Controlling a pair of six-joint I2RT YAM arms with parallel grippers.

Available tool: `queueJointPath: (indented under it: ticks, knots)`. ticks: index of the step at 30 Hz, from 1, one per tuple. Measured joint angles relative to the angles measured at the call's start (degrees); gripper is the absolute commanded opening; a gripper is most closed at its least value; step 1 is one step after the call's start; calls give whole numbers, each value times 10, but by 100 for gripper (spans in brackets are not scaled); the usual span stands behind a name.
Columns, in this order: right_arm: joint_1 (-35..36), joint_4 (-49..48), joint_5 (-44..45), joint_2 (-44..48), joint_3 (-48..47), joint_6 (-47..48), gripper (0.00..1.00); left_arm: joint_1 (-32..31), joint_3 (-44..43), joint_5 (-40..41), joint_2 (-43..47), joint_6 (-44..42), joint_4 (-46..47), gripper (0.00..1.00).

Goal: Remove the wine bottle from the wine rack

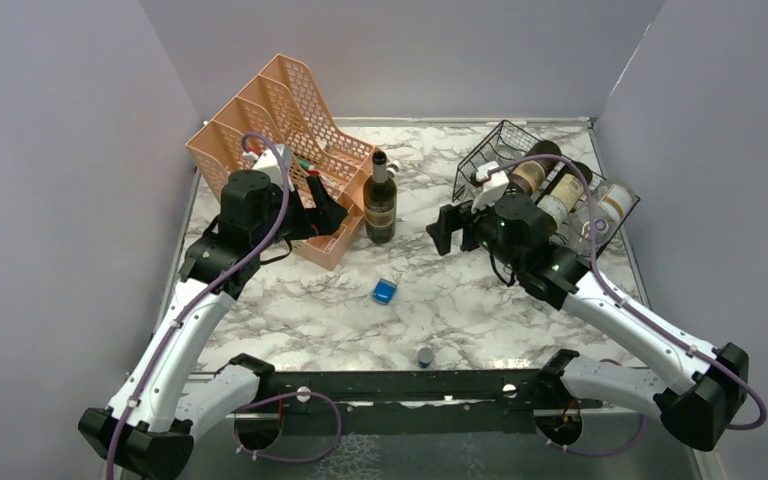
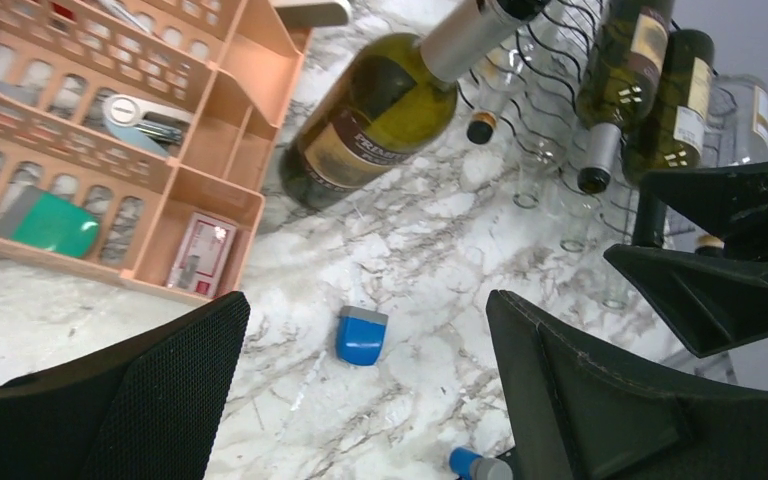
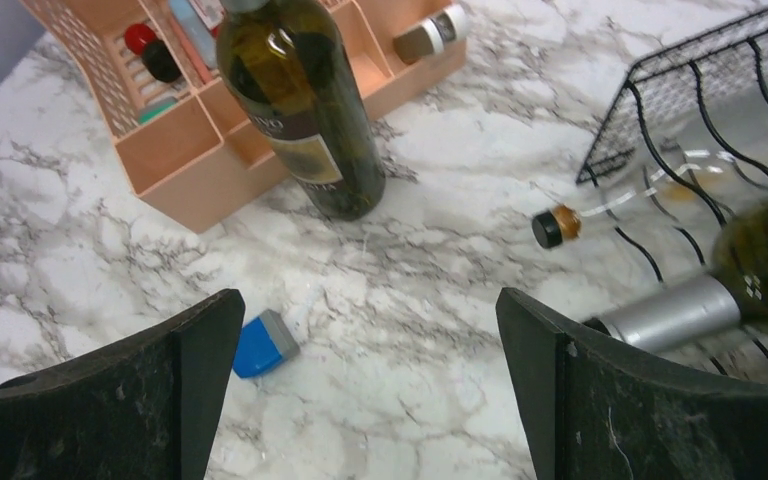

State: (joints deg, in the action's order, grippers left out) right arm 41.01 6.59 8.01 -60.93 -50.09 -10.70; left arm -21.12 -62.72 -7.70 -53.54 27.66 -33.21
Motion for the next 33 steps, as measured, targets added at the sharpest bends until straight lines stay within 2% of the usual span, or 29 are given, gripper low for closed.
queueJointPath:
  ticks: [4,7,11,15,18,22,28,33]
  knots:
    - [0,81,43,41,-7,-11,100,-12,8,-39,-18,14,21,96]
    - [0,116,99,65,-7,-27,100,-47,8,-45,-30,17,38,96]
    - [0,153,157,65,-32,-41,100,-149,7,-30,-45,29,58,96]
    - [-13,171,206,62,-54,-53,100,-262,7,17,-72,38,82,96]
    - [-69,184,202,58,-68,-64,100,-342,-7,66,-105,36,85,97]
    - [-138,200,189,50,-83,-76,100,-415,-54,113,-170,21,92,99]
    - [-148,256,230,48,-117,-87,100,-436,-121,151,-269,-17,104,99]
    - [-148,296,247,110,-139,-89,100,-436,-181,167,-345,-60,106,99]
